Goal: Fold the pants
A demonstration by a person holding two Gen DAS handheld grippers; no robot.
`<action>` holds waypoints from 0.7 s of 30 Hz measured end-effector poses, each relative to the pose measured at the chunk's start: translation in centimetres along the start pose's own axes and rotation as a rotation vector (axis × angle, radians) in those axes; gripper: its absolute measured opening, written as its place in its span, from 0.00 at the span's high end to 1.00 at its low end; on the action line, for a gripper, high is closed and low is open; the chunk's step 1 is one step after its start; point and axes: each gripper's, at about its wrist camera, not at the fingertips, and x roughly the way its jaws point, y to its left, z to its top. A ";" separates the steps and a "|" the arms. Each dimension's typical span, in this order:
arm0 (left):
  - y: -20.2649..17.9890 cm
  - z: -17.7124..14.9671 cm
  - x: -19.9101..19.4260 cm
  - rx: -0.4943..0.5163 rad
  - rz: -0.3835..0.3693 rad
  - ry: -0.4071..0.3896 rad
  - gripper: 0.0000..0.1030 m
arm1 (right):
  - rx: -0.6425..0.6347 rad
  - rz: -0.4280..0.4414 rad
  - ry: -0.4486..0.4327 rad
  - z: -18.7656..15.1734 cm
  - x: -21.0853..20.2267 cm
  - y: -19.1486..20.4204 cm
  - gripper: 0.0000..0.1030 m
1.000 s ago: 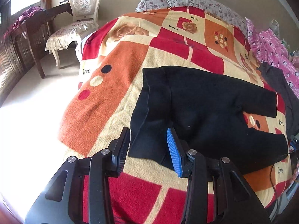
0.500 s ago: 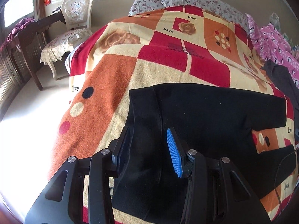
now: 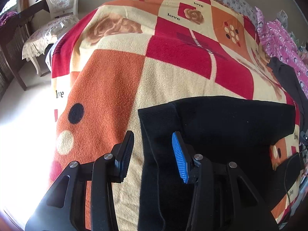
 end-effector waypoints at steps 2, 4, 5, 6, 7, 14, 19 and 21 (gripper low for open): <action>0.8 0.5 1.0 0.003 0.000 -0.003 0.60 | 0.009 0.005 -0.010 0.5 0.3 -0.4 0.41; 1.1 0.7 1.5 0.015 -0.023 -0.007 0.60 | 0.014 0.004 -0.023 1.3 0.5 -0.7 0.41; 1.1 0.9 1.7 0.020 -0.035 -0.007 0.60 | 0.016 0.008 -0.026 1.6 0.6 -0.9 0.41; 1.1 1.1 1.9 0.027 -0.051 -0.012 0.60 | 0.017 0.012 -0.028 1.9 0.7 -1.1 0.41; 1.0 1.2 2.1 0.035 -0.066 -0.015 0.60 | 0.018 0.011 -0.027 2.4 1.0 -1.5 0.41; -0.1 2.7 3.4 0.149 -0.091 -0.039 0.60 | 0.006 0.049 -0.009 4.7 2.7 -3.5 0.40; -1.0 3.8 4.8 0.190 -0.177 0.002 0.59 | -0.025 0.051 -0.004 6.5 4.1 -4.9 0.33; -1.8 4.1 5.2 0.212 -0.185 0.006 0.59 | -0.016 0.055 -0.011 7.1 4.6 -5.2 0.33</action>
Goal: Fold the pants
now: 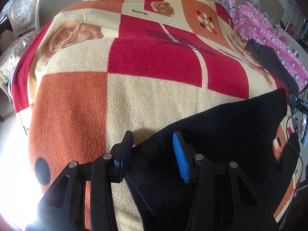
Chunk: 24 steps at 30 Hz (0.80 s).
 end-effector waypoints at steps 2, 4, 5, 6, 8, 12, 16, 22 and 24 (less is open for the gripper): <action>-0.9 0.3 0.4 0.039 -0.007 0.004 0.59 | -0.011 0.040 -0.001 0.5 0.5 0.3 0.33; -1.9 0.3 0.7 0.083 -0.005 0.011 0.57 | -0.049 0.044 0.007 1.1 1.2 1.1 0.33; -2.3 0.3 0.9 0.105 -0.002 0.012 0.55 | -0.082 0.029 0.012 1.4 1.7 1.7 0.33; -2.8 0.3 1.1 0.128 0.000 0.014 0.48 | -0.110 0.004 0.014 1.8 2.3 2.2 0.33; -3.5 0.1 1.4 0.174 0.006 0.013 0.41 | -0.139 -0.016 0.018 2.1 3.3 2.8 0.33; -4.4 0.0 2.1 0.244 0.022 0.015 0.34 | -0.221 -0.030 -0.023 2.2 3.6 4.0 0.29; -4.4 0.1 2.3 0.266 0.029 0.007 0.35 | -0.294 -0.045 0.006 1.2 3.8 5.3 0.74; -5.7 -0.2 1.6 0.317 0.061 -0.004 0.90 | -0.334 -0.112 -0.038 0.5 3.0 6.7 0.93; -6.2 -0.8 1.0 0.336 0.088 -0.020 0.92 | -0.333 -0.114 -0.062 0.5 1.9 6.9 0.93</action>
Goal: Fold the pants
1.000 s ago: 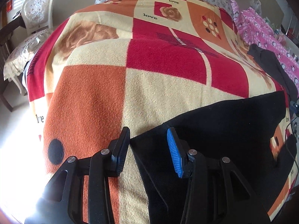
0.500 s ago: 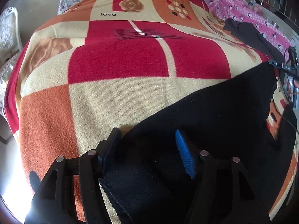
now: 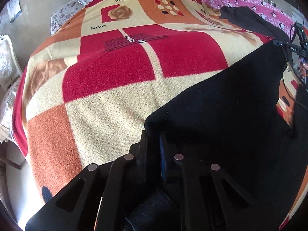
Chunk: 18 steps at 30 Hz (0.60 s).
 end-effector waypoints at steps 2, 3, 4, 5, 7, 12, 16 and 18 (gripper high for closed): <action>-0.7 -0.1 -1.2 0.002 0.026 -0.030 0.92 | -0.009 -0.005 -0.011 0.0 -0.8 0.3 0.93; -1.0 -0.1 -1.8 -0.002 0.029 -0.047 0.93 | -0.011 -0.009 -0.017 0.0 -1.3 0.3 0.93; -1.2 0.0 -2.4 -0.005 0.035 -0.062 0.93 | -0.012 -0.010 -0.021 0.0 -1.6 0.3 0.93; -1.6 0.0 -3.1 -0.001 0.043 -0.078 0.94 | -0.010 -0.013 -0.026 0.0 -2.0 0.2 0.93; -2.5 0.0 -4.7 0.015 0.058 -0.107 0.94 | -0.002 -0.012 -0.035 -0.1 -3.0 0.0 0.94; -4.4 -2.0 -10.3 0.011 0.032 -0.208 0.94 | -0.012 -0.001 -0.069 -1.3 -6.7 -0.4 0.94; -6.3 -6.0 -14.2 -0.014 -0.022 -0.244 0.94 | -0.044 0.005 -0.092 -4.2 -10.6 -0.9 0.94; -7.5 -8.6 -15.1 -0.032 -0.044 -0.237 0.94 | -0.093 0.010 -0.101 -6.9 -12.8 -0.6 0.94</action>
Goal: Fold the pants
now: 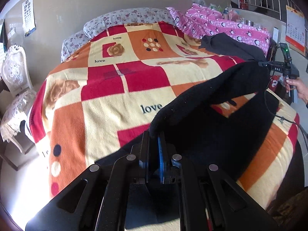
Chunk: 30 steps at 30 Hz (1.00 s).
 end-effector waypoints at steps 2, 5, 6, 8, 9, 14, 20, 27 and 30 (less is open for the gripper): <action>-1.2 -2.1 -0.9 -0.002 -0.012 0.021 0.94 | -0.041 0.012 0.004 -2.4 -1.6 0.7 0.94; -2.8 -5.2 -1.5 0.002 -0.007 0.052 0.94 | -0.076 0.064 0.023 -6.7 -4.2 1.8 0.94; -3.0 -5.9 -1.5 -0.001 -0.006 0.064 0.94 | -0.072 0.086 0.025 -7.8 -5.0 2.0 0.94; -3.1 -7.0 -1.5 -0.019 -0.001 0.077 0.94 | -0.027 0.142 0.035 -10.2 -6.5 2.3 0.94; -3.0 -7.3 -1.5 -0.031 -0.001 0.078 0.94 | -0.013 0.166 0.043 -11.0 -6.9 2.4 0.94; -2.4 -7.6 -2.3 -0.077 0.000 0.066 0.94 | 0.073 0.368 0.149 -14.7 -7.9 3.5 0.93; -2.5 -7.4 -2.6 -0.050 0.013 0.072 0.94 | 0.283 0.401 0.076 -15.0 -9.4 0.1 0.61; -2.6 -7.5 -2.3 -0.054 0.022 0.074 0.94 | 0.403 0.255 0.166 -12.1 -4.3 -1.6 0.56; -2.7 -7.6 -2.3 -0.042 0.027 0.079 0.94 | 0.370 0.216 0.222 -12.1 -2.5 -0.3 0.57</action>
